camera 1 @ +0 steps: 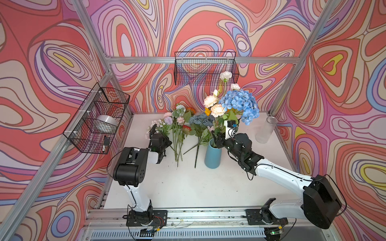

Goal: Arrange the flowers into the vase
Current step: 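Grasp a white and lilac flower bunch stem with the left gripper and lift, then carry the white flower bunch with the left gripper to the vase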

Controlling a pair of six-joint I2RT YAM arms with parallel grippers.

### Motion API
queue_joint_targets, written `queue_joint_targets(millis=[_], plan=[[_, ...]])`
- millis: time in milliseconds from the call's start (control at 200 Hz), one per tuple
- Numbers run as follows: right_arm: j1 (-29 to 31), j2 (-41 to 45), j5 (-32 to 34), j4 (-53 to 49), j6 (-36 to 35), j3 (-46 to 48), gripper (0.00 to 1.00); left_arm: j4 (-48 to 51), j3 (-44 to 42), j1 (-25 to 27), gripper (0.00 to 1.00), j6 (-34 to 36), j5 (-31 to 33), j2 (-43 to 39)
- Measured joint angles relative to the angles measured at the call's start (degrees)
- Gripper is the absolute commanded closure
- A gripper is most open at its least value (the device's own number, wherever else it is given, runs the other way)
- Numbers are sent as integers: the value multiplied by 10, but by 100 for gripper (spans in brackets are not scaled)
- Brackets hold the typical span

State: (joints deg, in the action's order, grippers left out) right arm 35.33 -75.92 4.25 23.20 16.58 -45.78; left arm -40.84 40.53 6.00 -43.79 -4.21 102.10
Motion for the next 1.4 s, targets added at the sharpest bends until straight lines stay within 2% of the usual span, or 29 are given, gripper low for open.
queue_joint_targets(millis=[165,305,431,546,666,831,1021,1187,1397], plan=[[0,0,-3,0,3,0,57,-8,-35,3,100,5,15,-97],[0,0,-3,0,7,0,57,-5,-51,26,100,26,28,-180],[0,0,-3,1,13,0,57,5,-53,72,100,64,48,-262],[0,0,-5,3,24,2,57,-2,-53,137,100,113,78,-337],[0,2,-10,7,34,4,57,-38,-53,194,100,153,101,-373],[0,6,-15,8,45,8,58,-118,-51,253,100,188,119,-356],[0,15,-15,9,52,15,59,-238,-26,307,100,228,135,-266],[0,18,-15,6,52,16,59,-285,24,332,100,252,134,-208],[0,19,-15,5,52,16,58,-320,83,349,100,271,119,-175]])
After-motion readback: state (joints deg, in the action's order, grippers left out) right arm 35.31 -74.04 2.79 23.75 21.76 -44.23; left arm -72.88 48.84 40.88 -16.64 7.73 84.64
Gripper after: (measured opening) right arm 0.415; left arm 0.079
